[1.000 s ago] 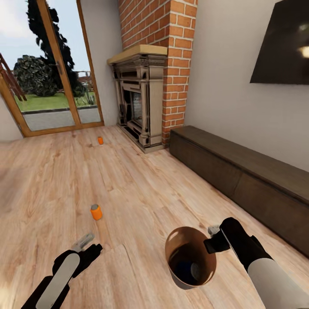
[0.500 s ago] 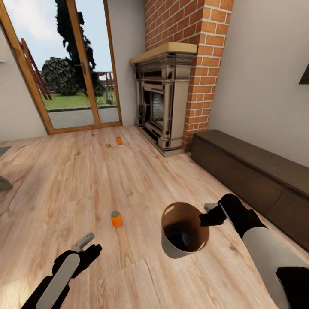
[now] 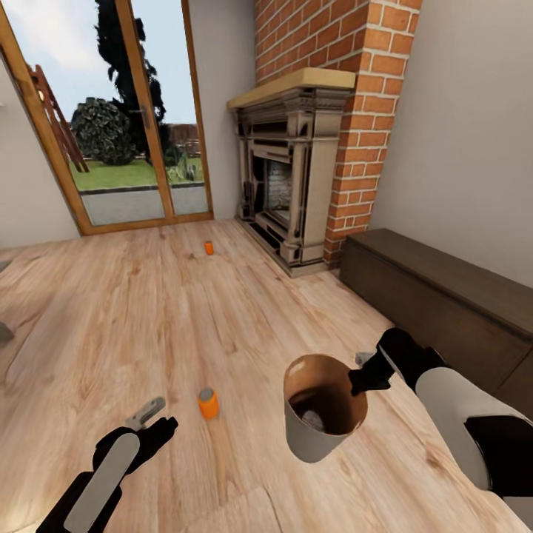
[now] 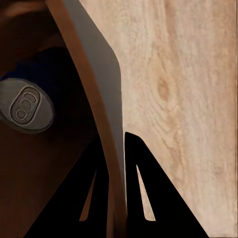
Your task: Put the three can of soda from the living room inside the tash can in the kitchen.
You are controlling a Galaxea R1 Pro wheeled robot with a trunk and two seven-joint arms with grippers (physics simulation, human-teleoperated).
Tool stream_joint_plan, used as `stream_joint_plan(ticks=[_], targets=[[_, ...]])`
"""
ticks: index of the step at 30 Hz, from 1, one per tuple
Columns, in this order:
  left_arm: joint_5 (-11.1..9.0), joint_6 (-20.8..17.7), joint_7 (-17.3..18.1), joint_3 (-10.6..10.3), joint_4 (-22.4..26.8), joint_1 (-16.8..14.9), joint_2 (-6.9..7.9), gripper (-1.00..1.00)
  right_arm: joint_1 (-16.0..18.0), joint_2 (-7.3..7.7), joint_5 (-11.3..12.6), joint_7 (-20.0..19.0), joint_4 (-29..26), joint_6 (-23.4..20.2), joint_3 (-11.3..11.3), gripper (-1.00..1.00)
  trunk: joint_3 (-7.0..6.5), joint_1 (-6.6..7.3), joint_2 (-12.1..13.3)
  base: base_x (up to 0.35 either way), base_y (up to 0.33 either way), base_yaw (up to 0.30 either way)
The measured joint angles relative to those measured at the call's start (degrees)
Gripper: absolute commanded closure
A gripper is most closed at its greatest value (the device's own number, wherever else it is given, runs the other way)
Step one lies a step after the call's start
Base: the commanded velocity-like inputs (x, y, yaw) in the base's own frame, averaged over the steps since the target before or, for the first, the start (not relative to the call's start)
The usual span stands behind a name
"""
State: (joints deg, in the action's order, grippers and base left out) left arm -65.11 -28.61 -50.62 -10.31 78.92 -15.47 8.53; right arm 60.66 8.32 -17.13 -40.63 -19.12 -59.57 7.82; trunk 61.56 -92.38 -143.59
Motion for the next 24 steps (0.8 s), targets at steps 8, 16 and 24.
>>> stream_joint_plan(ticks=[8, 16, 24], targets=[[6.19, -0.37, -1.09, -0.1, 0.54, 0.02, -0.56, -1.0, -1.74, 0.67, 1.34, -0.15, -0.93, 7.02, -0.44, 1.0, 0.0, 0.0, 0.0, 0.34, 0.046, 0.0], [6.07, -2.97, -0.34, -0.35, 3.11, 0.08, -1.17, -1.0, -3.02, 0.74, 0.5, 0.31, -0.98, 7.76, -0.26, 1.0, 0.0, 0.0, 0.0, 0.347, 0.001, 0.0], [6.35, -4.5, 1.88, -0.16, 0.53, 0.01, -2.69, -1.0, -3.2, 0.71, 0.48, 0.39, -1.08, 7.76, -0.2, 1.0, 0.0, 0.0, 0.0, 0.347, 0.0, 0.0]])
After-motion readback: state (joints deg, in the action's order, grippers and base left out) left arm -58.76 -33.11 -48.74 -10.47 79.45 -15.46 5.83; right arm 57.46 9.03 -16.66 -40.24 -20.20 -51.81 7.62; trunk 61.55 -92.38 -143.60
